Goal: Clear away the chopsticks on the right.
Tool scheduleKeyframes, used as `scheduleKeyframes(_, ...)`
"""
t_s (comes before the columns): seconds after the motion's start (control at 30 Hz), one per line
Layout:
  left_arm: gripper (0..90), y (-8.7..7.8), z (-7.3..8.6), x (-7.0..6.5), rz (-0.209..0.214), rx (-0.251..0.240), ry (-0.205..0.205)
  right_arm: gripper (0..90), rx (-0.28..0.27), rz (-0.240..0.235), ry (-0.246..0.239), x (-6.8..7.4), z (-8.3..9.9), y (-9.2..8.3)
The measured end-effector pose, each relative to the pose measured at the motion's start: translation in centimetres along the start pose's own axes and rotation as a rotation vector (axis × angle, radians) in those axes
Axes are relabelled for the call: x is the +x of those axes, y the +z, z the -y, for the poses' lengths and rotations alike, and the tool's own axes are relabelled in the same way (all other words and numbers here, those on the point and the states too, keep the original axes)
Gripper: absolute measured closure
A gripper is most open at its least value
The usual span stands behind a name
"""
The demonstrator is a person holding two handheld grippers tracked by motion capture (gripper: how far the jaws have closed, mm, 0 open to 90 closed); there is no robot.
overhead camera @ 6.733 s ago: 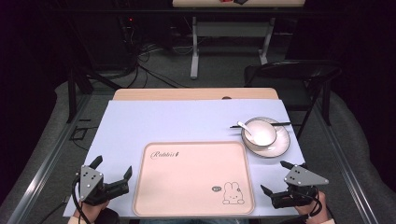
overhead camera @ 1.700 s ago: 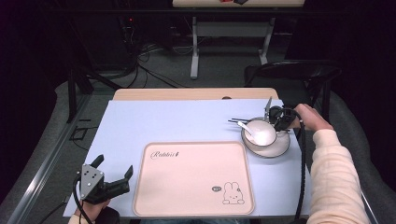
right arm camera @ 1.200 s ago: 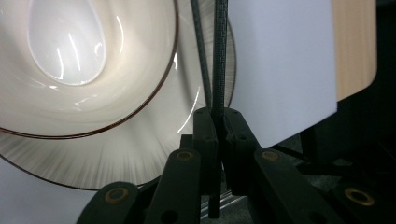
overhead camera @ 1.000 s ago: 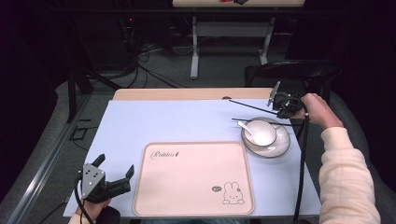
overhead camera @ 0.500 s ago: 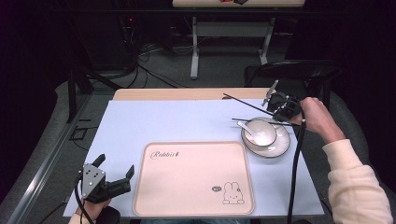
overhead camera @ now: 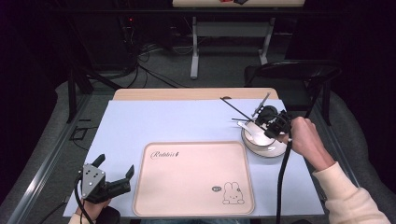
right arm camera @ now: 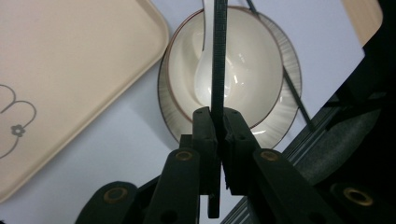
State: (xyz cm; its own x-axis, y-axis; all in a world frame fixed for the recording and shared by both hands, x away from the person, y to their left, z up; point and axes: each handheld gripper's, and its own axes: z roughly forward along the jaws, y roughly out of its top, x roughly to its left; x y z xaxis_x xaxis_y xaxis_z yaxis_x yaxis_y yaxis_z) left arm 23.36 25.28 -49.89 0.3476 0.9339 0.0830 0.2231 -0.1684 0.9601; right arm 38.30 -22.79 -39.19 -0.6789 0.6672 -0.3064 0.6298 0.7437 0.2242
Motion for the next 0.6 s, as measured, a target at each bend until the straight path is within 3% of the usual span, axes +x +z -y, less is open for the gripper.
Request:
scheduleKeyframes(0.17,0.0,0.1,0.0,0.0,0.001,-0.001,0.001,85.1,0.006,-0.045,0.055,1.4,0.7,0.4)
scheduleKeyframes(0.23,0.0,0.0,0.0,0.0,0.001,-0.002,0.000,85.1,0.010,-0.031,0.063,2.0,0.9,0.7)
scheduleKeyframes(0.33,0.0,0.0,0.0,0.0,0.003,-0.001,0.002,85.1,0.006,-0.060,0.103,3.3,1.5,1.5)
scheduleKeyframes(0.4,0.0,0.0,0.0,0.0,0.003,0.000,0.002,85.1,0.004,-0.085,0.109,3.6,1.7,1.7)
scheduleKeyframes(0.5,0.0,0.0,0.0,-0.1,0.003,0.001,0.001,85.2,-0.030,-0.146,0.158,4.5,2.1,2.8)
scheduleKeyframes(0.6,0.0,0.0,0.0,0.0,0.001,0.000,-0.002,85.2,-0.027,-0.193,0.162,5.7,2.2,3.9)
